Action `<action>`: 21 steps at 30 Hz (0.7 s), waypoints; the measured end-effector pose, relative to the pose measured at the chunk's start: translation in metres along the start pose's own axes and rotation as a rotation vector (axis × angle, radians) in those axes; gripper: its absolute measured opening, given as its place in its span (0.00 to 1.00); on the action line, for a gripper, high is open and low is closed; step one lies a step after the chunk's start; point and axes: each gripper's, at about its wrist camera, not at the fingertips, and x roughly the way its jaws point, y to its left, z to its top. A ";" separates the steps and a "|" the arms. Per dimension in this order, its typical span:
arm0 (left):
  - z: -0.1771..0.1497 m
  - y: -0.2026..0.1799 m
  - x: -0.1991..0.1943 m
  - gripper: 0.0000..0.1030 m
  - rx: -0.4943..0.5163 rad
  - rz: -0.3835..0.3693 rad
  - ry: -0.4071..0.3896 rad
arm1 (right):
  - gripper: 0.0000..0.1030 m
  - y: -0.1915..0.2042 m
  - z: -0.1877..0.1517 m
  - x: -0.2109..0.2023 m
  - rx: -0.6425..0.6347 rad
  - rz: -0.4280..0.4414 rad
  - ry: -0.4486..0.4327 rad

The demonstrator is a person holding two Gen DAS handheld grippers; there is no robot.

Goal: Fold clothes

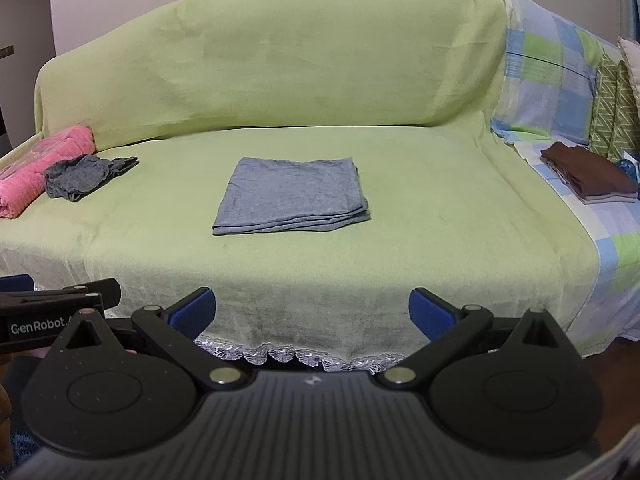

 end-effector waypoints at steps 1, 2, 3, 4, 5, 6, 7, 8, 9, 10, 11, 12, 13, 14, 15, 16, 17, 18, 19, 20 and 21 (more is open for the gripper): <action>0.000 -0.001 0.000 0.98 0.004 -0.001 -0.001 | 0.99 -0.002 0.000 0.000 0.004 -0.003 -0.001; 0.000 -0.002 -0.001 0.98 0.007 -0.002 -0.002 | 0.99 -0.003 0.000 0.000 0.006 -0.004 -0.001; 0.000 -0.003 -0.001 0.98 0.010 -0.003 -0.003 | 0.99 -0.004 0.000 0.000 0.009 -0.006 -0.001; -0.001 -0.003 -0.002 0.98 0.013 -0.003 -0.005 | 0.99 -0.005 -0.001 0.000 0.013 -0.007 -0.001; -0.001 -0.004 -0.002 0.98 0.016 -0.003 -0.006 | 0.99 -0.005 -0.001 -0.001 0.013 -0.007 0.000; 0.000 -0.005 -0.001 0.98 0.018 -0.004 -0.007 | 0.99 -0.006 -0.001 -0.001 0.011 -0.007 0.000; 0.000 -0.007 -0.001 0.98 0.022 -0.007 -0.008 | 0.99 -0.007 -0.002 0.000 0.010 -0.007 -0.001; 0.001 -0.009 -0.001 0.98 0.026 -0.011 -0.009 | 0.99 -0.007 -0.002 -0.001 0.010 -0.008 -0.002; 0.001 -0.011 -0.001 0.98 0.031 -0.016 -0.010 | 0.99 -0.009 -0.002 -0.001 0.010 -0.011 -0.002; 0.001 -0.014 -0.001 0.98 0.037 -0.021 -0.012 | 0.99 -0.011 -0.003 -0.002 0.012 -0.015 -0.002; 0.001 -0.016 -0.001 0.98 0.042 -0.026 -0.014 | 0.99 -0.014 -0.003 -0.002 0.018 -0.021 -0.001; 0.001 -0.019 -0.002 0.98 0.048 -0.032 -0.016 | 0.99 -0.016 -0.003 -0.002 0.019 -0.022 -0.001; 0.001 -0.022 -0.001 0.98 0.054 -0.037 -0.016 | 0.99 -0.021 -0.004 -0.002 0.031 -0.031 0.001; 0.001 -0.026 0.000 0.98 0.061 -0.042 -0.015 | 0.99 -0.024 -0.004 -0.003 0.038 -0.036 0.001; 0.001 -0.028 0.000 0.98 0.067 -0.046 -0.014 | 0.99 -0.026 -0.005 -0.003 0.045 -0.041 0.002; 0.000 -0.030 0.001 0.98 0.073 -0.050 -0.014 | 0.99 -0.028 -0.005 -0.003 0.047 -0.043 0.002; 0.000 -0.032 0.001 0.98 0.079 -0.053 -0.014 | 0.99 -0.031 -0.005 -0.002 0.051 -0.048 0.002; -0.001 -0.034 0.001 0.98 0.084 -0.056 -0.013 | 0.99 -0.032 -0.006 -0.002 0.051 -0.051 0.003; -0.001 -0.036 0.002 0.98 0.089 -0.059 -0.013 | 0.99 -0.033 -0.006 -0.002 0.052 -0.054 0.003; -0.002 -0.038 0.002 0.98 0.095 -0.062 -0.013 | 0.99 -0.034 -0.006 -0.002 0.051 -0.054 0.003; -0.002 -0.039 0.002 0.98 0.098 -0.066 -0.015 | 0.99 -0.036 -0.006 -0.002 0.051 -0.058 0.001</action>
